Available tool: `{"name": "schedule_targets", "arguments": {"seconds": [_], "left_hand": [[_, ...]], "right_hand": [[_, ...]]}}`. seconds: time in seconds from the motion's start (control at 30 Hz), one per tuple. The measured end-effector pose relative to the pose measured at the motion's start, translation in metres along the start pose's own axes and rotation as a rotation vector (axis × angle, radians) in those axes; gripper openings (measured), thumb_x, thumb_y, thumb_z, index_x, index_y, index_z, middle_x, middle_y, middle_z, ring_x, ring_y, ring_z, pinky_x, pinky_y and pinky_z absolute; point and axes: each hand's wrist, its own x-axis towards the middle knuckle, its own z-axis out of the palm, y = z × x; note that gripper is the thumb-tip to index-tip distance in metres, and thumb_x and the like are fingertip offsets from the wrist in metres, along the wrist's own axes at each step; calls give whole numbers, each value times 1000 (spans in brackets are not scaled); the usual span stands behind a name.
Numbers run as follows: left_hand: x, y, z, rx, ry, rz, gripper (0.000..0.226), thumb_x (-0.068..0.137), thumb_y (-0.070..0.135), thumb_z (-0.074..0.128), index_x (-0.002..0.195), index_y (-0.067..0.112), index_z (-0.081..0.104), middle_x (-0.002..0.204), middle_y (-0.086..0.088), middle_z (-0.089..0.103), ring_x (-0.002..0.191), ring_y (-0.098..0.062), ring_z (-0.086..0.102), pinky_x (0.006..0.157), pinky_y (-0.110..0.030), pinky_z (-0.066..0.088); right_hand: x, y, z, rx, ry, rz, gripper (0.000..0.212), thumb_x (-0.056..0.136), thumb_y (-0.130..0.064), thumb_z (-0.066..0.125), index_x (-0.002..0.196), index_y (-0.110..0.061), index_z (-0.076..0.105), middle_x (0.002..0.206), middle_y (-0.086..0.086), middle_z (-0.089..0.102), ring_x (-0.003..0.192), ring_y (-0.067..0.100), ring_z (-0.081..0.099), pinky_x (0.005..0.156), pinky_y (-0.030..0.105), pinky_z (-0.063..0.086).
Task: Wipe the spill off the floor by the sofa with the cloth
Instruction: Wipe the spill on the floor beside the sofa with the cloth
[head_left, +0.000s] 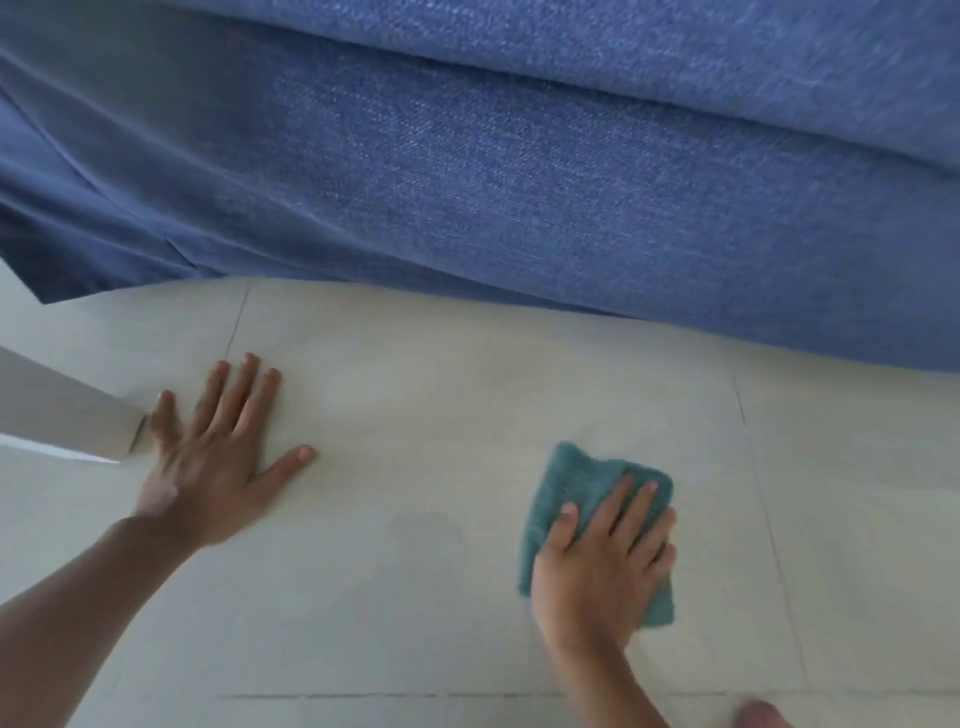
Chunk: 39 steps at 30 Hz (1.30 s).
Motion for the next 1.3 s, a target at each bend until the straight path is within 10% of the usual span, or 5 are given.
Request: {"name": "schedule_targets", "arguments": {"seconds": [0.17, 0.43, 0.83, 1.3], "left_hand": [[-1, -3, 2, -48, 27, 13, 81, 91, 67, 13, 158, 23, 18, 167, 4, 4, 153, -20, 6, 116, -61, 8], [-3, -10, 2, -154, 84, 20, 72, 97, 56, 16, 158, 18, 15, 167, 5, 6, 153, -14, 4, 119, -55, 5], [-3, -16, 0, -462, 281, -13, 70, 95, 51, 23, 155, 14, 27, 165, -1, 20, 148, -11, 22, 119, -51, 15], [-3, -20, 2, -440, 288, 10, 63, 96, 49, 25, 145, 15, 46, 158, -1, 36, 148, -15, 28, 118, -49, 15]], "right_hand": [[8, -98, 9, 54, -189, -742, 72, 95, -57, 33, 159, -25, 24, 170, 3, 14, 156, 32, 7, 125, 53, 8], [158, -128, 17, -104, -164, -517, 71, 99, -56, 19, 161, -23, 12, 170, 7, 10, 155, 38, 4, 123, 57, 5], [42, -230, 37, 47, -200, -915, 70, 95, -55, 31, 157, -23, 29, 168, 5, 23, 155, 35, 12, 124, 57, 8], [-72, -131, 18, 76, -316, -855, 66, 99, -53, 32, 160, -28, 21, 171, -2, 9, 157, 25, -2, 126, 51, 6]]}}
